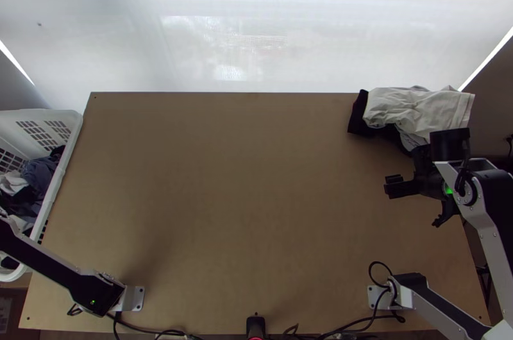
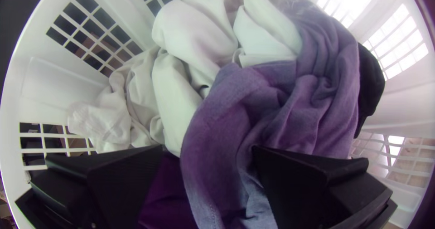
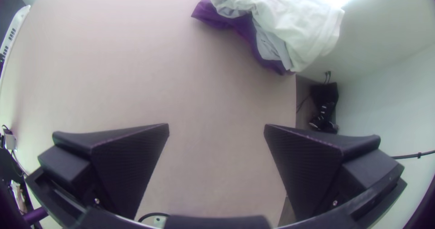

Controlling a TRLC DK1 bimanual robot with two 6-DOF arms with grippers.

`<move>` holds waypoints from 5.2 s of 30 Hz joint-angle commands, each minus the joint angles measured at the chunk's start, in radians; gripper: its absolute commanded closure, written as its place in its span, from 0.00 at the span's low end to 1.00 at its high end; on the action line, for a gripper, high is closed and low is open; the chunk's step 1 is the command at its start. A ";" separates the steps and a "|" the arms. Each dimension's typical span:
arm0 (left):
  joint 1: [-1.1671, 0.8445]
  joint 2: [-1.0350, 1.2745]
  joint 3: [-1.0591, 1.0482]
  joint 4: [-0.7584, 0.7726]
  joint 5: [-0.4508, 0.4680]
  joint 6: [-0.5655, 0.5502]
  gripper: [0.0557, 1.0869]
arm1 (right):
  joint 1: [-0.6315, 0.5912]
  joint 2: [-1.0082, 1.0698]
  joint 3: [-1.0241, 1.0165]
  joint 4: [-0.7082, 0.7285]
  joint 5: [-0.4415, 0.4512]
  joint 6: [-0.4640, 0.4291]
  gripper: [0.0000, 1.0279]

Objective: Fold the t-shirt

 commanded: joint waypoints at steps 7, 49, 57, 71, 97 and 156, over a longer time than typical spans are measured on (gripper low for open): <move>-0.027 -0.067 -0.112 0.181 -0.031 0.007 0.96 | -0.019 -0.008 -0.048 -0.022 0.000 -0.009 0.05; -0.789 -1.118 0.112 0.227 0.089 -0.225 0.96 | 0.004 -0.140 -0.026 -0.045 0.011 -0.010 0.05; -1.246 -1.038 0.285 0.301 0.001 -0.113 0.96 | -0.018 -0.176 -0.060 -0.049 0.011 -0.009 0.05; -2.049 -0.929 0.060 0.287 -0.193 -0.049 0.96 | -0.054 -0.182 -0.043 -0.081 0.020 -0.012 0.05; -2.377 -0.834 0.037 0.124 -0.245 0.099 0.14 | -0.091 -0.205 -0.083 -0.069 0.028 -0.118 0.05; -0.872 -1.468 -0.959 -0.149 0.046 -0.173 0.06 | 1.010 1.237 0.814 0.334 -0.197 -0.110 0.16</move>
